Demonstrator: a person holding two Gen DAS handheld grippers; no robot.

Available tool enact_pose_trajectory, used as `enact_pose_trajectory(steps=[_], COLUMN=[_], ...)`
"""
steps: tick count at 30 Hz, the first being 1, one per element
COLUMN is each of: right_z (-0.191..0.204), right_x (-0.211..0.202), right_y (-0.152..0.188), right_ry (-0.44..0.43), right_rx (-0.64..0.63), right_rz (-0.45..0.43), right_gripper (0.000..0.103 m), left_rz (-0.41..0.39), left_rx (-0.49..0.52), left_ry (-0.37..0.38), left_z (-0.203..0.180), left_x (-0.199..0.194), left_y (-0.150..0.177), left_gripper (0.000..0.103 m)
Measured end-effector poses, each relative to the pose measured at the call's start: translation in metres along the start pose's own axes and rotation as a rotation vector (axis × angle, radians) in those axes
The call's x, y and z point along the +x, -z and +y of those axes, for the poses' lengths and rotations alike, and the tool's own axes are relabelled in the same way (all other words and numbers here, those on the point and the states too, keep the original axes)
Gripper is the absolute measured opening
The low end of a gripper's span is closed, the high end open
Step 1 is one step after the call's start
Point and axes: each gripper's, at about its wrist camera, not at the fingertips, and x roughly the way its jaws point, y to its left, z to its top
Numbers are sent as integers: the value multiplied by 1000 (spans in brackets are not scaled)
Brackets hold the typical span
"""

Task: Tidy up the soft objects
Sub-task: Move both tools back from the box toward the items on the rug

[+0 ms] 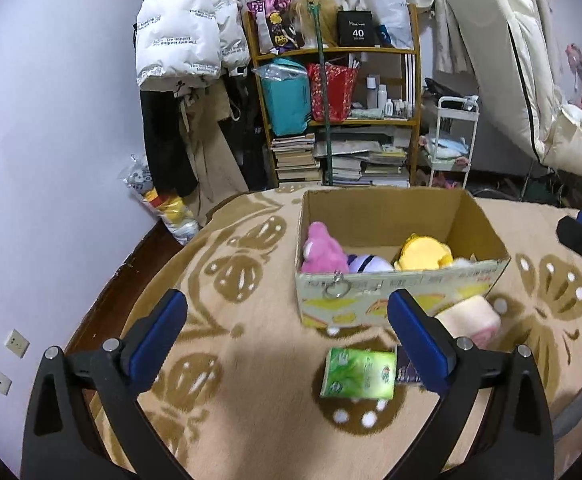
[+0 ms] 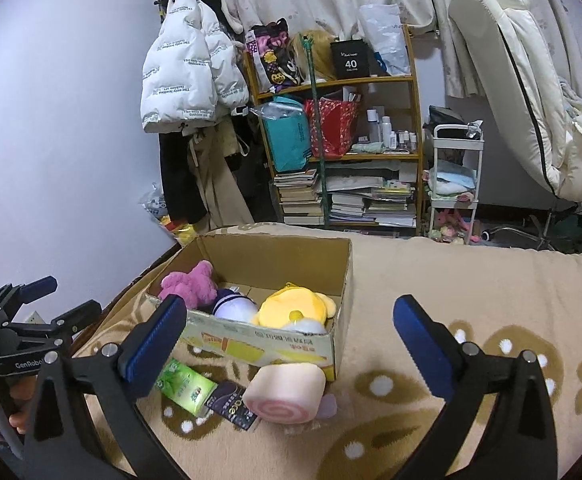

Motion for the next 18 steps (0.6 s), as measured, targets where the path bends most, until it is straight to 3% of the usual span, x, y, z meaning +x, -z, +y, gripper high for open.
enact_pose_trajectory(steps=[18], right_z=[3], right_x=[-13], right_y=[9], right_ry=[28], right_rx=[-18], right_rz=[-3], right_gripper=[103], left_rz=[19], left_rx=[1], left_ry=[-11], left_z=[-6], left_x=[-16], left_y=[16], left_gripper=[99])
